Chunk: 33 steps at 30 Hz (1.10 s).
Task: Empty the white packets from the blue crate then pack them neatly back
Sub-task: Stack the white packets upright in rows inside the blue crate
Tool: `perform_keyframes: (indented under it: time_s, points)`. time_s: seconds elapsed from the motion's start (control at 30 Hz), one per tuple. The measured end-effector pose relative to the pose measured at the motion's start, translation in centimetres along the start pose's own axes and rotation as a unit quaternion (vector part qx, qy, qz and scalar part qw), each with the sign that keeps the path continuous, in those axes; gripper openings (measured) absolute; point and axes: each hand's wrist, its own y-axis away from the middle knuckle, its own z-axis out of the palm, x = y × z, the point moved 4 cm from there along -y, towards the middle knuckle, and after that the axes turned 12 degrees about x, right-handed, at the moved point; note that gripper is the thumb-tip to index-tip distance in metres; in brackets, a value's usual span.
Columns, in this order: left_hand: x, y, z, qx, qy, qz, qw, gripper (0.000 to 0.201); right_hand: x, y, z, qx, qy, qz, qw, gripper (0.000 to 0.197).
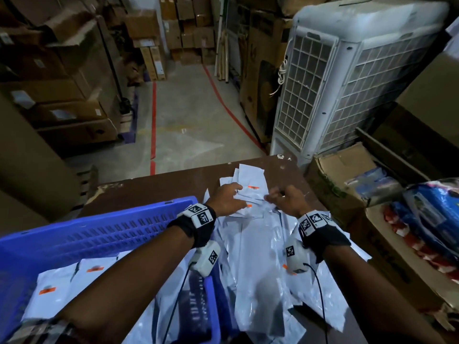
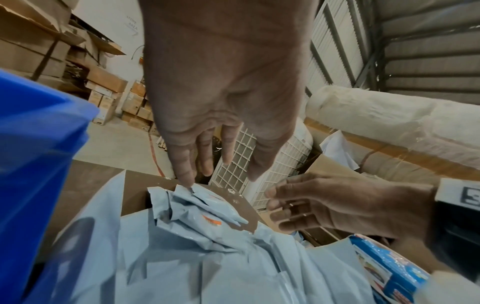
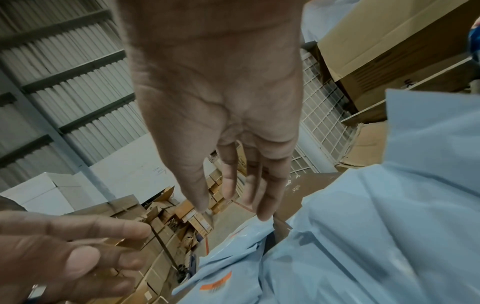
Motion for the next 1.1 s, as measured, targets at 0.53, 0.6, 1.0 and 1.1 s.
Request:
perform_keyframes:
  time_s: [0.53, 0.6, 1.0, 1.1]
  points:
    - [-4.2, -9.4, 4.7, -0.047, -0.078, -0.105, 0.99, 0.059, 0.2, -9.1, 8.9, 0.019, 0.076, -0.002, 0.997, 0.094]
    - [-4.5, -9.7, 5.2, -0.045, -0.06, -0.121, 0.99, 0.063, 0.7, -9.0, 10.0, 0.014, 0.109, 0.008, 0.994, 0.1]
    - [-5.1, -9.2, 4.4, -0.015, -0.043, -0.159, 0.986, 0.047, 0.4, -7.7, 7.1, -0.007, 0.009, 0.024, 1.0, 0.065]
    - [-4.5, -8.3, 4.3, -0.042, -0.057, -0.123, 0.99, 0.059, 0.1, -6.1, 5.3, 0.002, -0.031, 0.007, 0.999, 0.06]
